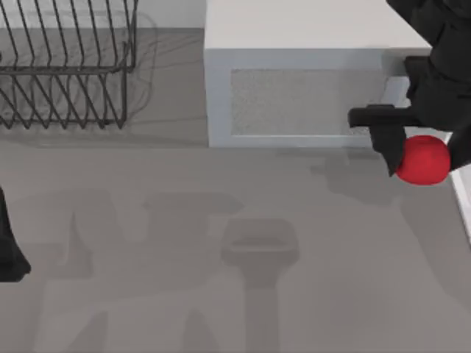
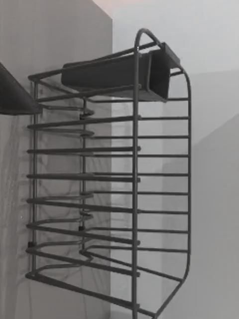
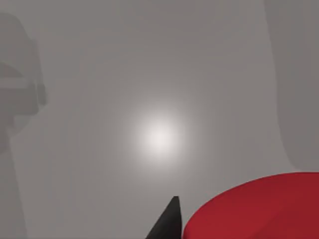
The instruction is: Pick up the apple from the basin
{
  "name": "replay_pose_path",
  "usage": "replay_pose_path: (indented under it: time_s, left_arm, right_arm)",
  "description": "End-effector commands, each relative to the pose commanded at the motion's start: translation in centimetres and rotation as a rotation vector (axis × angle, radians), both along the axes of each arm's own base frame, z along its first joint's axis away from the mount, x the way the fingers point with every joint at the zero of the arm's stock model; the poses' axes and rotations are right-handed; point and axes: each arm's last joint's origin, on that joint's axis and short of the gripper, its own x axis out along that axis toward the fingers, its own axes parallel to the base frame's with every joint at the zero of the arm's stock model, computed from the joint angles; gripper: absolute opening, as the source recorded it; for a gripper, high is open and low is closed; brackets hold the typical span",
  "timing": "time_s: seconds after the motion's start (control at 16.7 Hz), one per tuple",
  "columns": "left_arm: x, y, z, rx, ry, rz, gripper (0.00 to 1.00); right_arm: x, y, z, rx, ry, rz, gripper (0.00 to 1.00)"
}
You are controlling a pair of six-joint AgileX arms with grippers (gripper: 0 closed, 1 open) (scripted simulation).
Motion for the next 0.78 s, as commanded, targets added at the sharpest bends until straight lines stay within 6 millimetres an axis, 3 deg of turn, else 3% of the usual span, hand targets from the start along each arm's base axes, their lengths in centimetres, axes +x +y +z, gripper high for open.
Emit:
replay_pose_path:
  time_s: [0.48,0.78]
  left_arm:
    - [0.0,0.0,0.0,0.0,0.0,0.0,1.0]
    - [0.0,0.0,0.0,0.0,0.0,0.0,1.0]
  right_arm:
    - [-0.2,-0.5,-8.9,-0.027,0.05,-0.005,0.0]
    - [-0.1,0.1,-10.5,-0.001,-0.013,0.003,0.0]
